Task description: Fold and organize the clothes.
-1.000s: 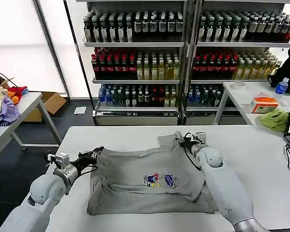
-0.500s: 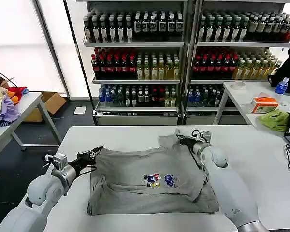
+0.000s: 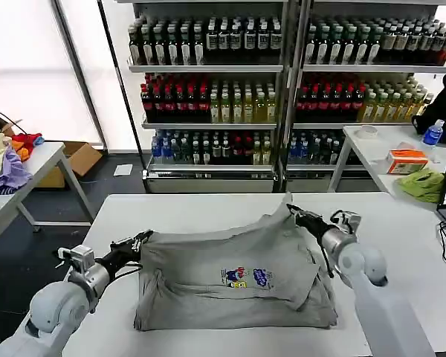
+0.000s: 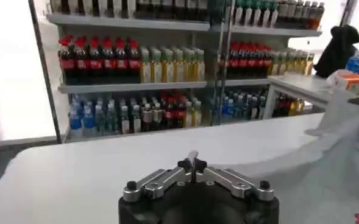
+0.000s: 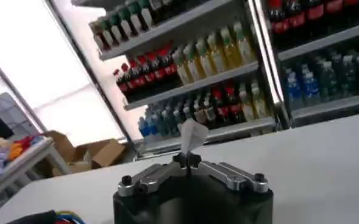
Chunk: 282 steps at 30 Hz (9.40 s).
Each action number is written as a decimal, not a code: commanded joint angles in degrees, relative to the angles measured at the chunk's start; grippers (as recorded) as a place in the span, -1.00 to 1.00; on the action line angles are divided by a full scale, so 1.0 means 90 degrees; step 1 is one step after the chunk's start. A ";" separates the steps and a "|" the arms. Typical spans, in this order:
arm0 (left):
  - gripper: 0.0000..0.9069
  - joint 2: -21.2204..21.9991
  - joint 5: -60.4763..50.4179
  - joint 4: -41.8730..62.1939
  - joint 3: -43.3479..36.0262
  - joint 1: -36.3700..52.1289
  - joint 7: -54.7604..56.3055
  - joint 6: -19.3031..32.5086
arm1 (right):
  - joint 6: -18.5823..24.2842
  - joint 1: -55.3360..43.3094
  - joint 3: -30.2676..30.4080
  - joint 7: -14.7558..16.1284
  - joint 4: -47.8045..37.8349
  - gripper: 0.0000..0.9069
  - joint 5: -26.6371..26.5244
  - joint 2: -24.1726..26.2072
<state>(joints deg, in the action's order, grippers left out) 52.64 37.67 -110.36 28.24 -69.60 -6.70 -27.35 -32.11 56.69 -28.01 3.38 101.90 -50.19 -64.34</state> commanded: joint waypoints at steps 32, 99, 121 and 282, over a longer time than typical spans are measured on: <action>1.00 0.1063 -0.1490 -0.1686 0.1480 -0.3147 0.0665 -0.0061 | 0.2475 0.4168 -0.2571 0.0769 0.2059 1.00 0.2357 -0.0116; -1.00 0.1412 -0.0323 -0.1428 0.3097 -0.2378 0.1593 0.0328 | 0.3194 0.3590 -0.1314 0.0942 0.1081 1.00 0.2383 -0.0283; -1.00 0.1071 -0.0396 -0.2986 -0.0785 -0.2218 0.2348 0.0627 | 0.3097 0.3888 -0.1250 0.0950 0.1542 1.00 0.2390 -0.0331; 1.00 0.1889 0.0219 -0.1852 -0.1016 0.0253 0.2822 -0.0527 | 0.0074 0.1519 0.1809 -0.1100 0.1194 1.00 0.0366 -0.0588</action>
<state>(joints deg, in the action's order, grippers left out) 76.28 34.47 -117.08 1.87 -65.43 22.31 -32.67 -19.37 84.54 -29.04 2.62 117.62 -32.96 -69.49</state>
